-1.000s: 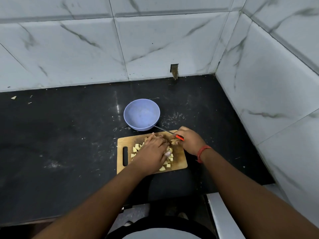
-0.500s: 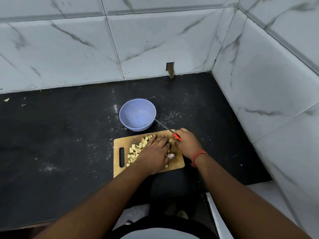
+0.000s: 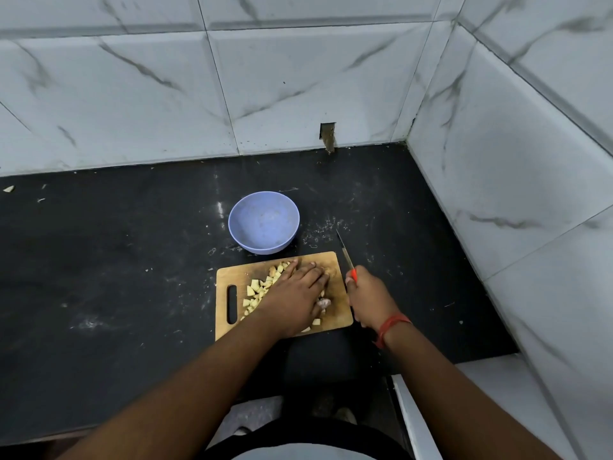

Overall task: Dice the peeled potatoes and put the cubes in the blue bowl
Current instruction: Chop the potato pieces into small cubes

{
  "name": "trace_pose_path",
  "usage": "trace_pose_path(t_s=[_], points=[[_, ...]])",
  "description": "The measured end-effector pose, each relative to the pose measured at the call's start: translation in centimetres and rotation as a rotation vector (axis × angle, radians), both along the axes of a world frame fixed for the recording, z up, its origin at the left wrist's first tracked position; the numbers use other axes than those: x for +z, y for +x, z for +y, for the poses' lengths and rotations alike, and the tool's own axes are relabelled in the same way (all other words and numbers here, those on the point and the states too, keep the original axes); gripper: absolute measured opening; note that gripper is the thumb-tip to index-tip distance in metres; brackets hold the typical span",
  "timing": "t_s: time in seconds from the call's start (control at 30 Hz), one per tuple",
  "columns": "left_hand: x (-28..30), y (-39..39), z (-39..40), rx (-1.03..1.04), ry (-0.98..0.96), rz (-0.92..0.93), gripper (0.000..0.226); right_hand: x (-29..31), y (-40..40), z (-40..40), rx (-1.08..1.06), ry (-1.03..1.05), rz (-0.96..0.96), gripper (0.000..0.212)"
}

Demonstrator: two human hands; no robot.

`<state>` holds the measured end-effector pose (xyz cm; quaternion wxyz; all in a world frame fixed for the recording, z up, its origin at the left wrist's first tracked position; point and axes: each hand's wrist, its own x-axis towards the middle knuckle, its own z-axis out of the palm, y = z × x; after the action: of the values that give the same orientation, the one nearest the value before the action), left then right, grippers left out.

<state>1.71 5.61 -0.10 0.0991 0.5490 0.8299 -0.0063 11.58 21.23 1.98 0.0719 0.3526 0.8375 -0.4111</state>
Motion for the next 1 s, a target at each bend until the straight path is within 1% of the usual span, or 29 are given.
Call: trace_pose_path(t_s=[0.13, 0.17, 0.27, 0.37, 0.5, 0.73, 1.0], points=[[0.2, 0.0, 0.1, -0.008, 0.001, 0.045, 0.077, 1.6, 1.4, -2.0, 0.114, 0.031, -0.216, 0.016], [0.2, 0.0, 0.1, -0.003, 0.008, 0.044, 0.077, 1.8, 1.4, -2.4, 0.13, 0.04, -0.253, 0.016], [0.5, 0.0, 0.3, 0.011, 0.017, 0.032, 0.062, 2.3, 1.2, -3.2, 0.135, 0.058, -0.328, 0.017], [0.7, 0.1, 0.4, 0.024, 0.001, 0.017, 0.06, 2.6, 0.9, -3.7, 0.12, 0.089, -0.389, 0.022], [0.6, 0.4, 0.5, 0.04, -0.009, 0.009, 0.061, 2.6, 0.6, -4.2, 0.088, 0.11, -0.413, 0.027], [0.6, 0.3, 0.5, 0.048, -0.012, 0.002, 0.059, 3.0, 0.3, -4.4, 0.058, 0.035, -0.436, 0.029], [0.2, 0.2, 0.5, 0.051, 0.002, -0.003, 0.057, 3.3, 0.3, -4.9, 0.039, 0.036, -0.442, 0.025]])
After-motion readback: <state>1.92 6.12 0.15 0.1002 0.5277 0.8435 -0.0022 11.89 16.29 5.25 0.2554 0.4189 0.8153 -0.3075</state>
